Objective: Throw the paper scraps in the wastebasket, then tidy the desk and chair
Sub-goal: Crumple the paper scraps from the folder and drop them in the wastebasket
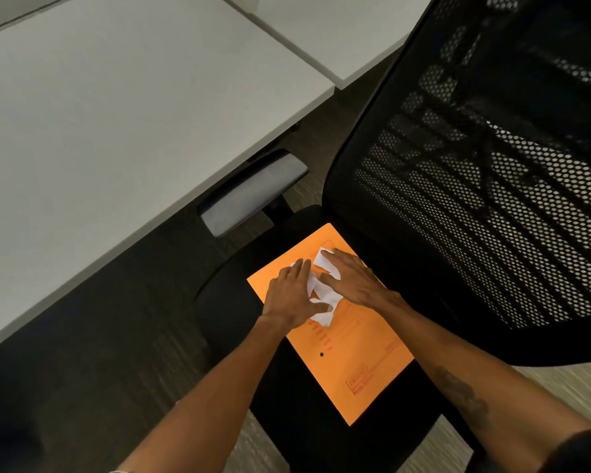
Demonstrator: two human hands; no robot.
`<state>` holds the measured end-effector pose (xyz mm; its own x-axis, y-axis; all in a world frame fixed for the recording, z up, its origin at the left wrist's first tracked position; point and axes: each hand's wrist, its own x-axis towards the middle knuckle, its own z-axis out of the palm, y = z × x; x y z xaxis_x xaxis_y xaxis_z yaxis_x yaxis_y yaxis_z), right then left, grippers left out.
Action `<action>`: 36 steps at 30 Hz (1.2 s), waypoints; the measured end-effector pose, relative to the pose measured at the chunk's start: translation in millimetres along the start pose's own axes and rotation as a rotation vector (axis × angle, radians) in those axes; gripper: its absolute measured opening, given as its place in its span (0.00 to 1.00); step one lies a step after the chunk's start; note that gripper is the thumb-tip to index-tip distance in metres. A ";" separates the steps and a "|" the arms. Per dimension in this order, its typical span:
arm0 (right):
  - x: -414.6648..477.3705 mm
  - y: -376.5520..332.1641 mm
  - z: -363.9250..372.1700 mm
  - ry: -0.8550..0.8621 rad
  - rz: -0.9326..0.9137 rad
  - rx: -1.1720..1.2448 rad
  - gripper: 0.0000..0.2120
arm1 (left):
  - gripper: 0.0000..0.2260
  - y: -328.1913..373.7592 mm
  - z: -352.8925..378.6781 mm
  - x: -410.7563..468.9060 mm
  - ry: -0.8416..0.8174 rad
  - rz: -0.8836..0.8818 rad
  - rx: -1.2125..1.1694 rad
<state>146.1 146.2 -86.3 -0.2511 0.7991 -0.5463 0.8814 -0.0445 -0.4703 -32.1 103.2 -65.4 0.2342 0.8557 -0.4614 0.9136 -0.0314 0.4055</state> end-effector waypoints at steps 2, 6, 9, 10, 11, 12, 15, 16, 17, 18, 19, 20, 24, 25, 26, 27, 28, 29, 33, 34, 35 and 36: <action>-6.2 2.0 -4.9 -0.034 0.001 0.031 0.37 | 0.51 3.2 1.5 -1.3 -0.014 -0.006 0.030; -18.1 2.2 -14.9 -0.121 -0.026 0.012 0.50 | 0.53 9.1 6.8 -5.7 -0.010 -0.061 0.059; -24.2 2.9 -15.8 -0.137 -0.053 -0.001 0.56 | 0.51 13.8 12.3 -9.6 0.017 -0.110 0.070; -26.0 3.8 -14.8 -0.137 -0.055 0.007 0.57 | 0.49 14.6 14.0 -10.6 0.036 -0.125 0.063; -28.0 5.1 -13.4 -0.137 -0.055 0.010 0.58 | 0.47 15.4 15.3 -11.4 0.059 -0.136 0.054; -29.9 6.4 -11.5 -0.138 -0.053 0.009 0.59 | 0.45 16.2 16.2 -12.0 0.080 -0.142 0.045; -35.7 11.1 -2.8 -0.121 -0.045 0.017 0.60 | 0.40 20.7 19.3 -13.3 0.121 -0.157 0.001; -37.5 12.1 1.8 -0.104 -0.048 0.024 0.60 | 0.39 23.1 20.6 -13.8 0.130 -0.165 -0.021; -39.4 12.9 6.9 -0.082 -0.054 0.030 0.60 | 0.38 26.1 22.0 -14.4 0.137 -0.175 -0.043; -40.4 13.2 12.2 -0.061 -0.063 0.034 0.60 | 0.37 29.0 23.3 -14.9 0.142 -0.182 -0.062; -40.9 13.2 17.2 -0.041 -0.071 0.037 0.59 | 0.36 31.6 24.2 -15.4 0.147 -0.185 -0.077; -40.8 13.3 22.0 -0.021 -0.077 0.035 0.58 | 0.36 33.6 24.8 -15.5 0.153 -0.181 -0.089; -38.6 12.6 37.9 0.080 -0.052 0.055 0.50 | 0.33 36.2 28.9 -15.2 0.185 -0.163 -0.209; -39.1 11.7 41.4 0.101 -0.037 0.082 0.48 | 0.32 36.3 30.8 -15.2 0.191 -0.165 -0.254; -39.6 10.5 44.2 0.120 -0.022 0.110 0.47 | 0.31 36.6 32.6 -15.2 0.196 -0.168 -0.293; -40.2 9.5 46.3 0.139 -0.006 0.142 0.46 | 0.30 37.0 34.2 -14.8 0.200 -0.172 -0.324; -40.1 8.3 48.0 0.158 0.010 0.185 0.46 | 0.30 37.3 35.7 -14.1 0.204 -0.177 -0.349; -39.9 6.8 49.2 0.172 0.027 0.240 0.47 | 0.29 37.3 37.2 -13.3 0.209 -0.182 -0.372; -37.8 2.0 49.4 0.151 0.117 0.397 0.53 | 0.30 35.7 41.1 -11.5 0.215 -0.190 -0.441; -36.6 1.9 50.1 0.140 0.122 0.379 0.51 | 0.30 35.0 41.9 -11.2 0.213 -0.187 -0.458; -35.6 2.0 50.7 0.135 0.117 0.351 0.47 | 0.30 35.0 42.5 -10.4 0.211 -0.183 -0.476; -34.8 1.5 51.3 0.132 0.107 0.335 0.42 | 0.30 35.1 43.0 -9.9 0.210 -0.180 -0.493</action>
<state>135.7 87.5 -103.6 -0.0916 0.8486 -0.5211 0.7150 -0.3082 -0.6276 11.9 71.4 -80.6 -0.0281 0.9112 -0.4111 0.6577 0.3265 0.6788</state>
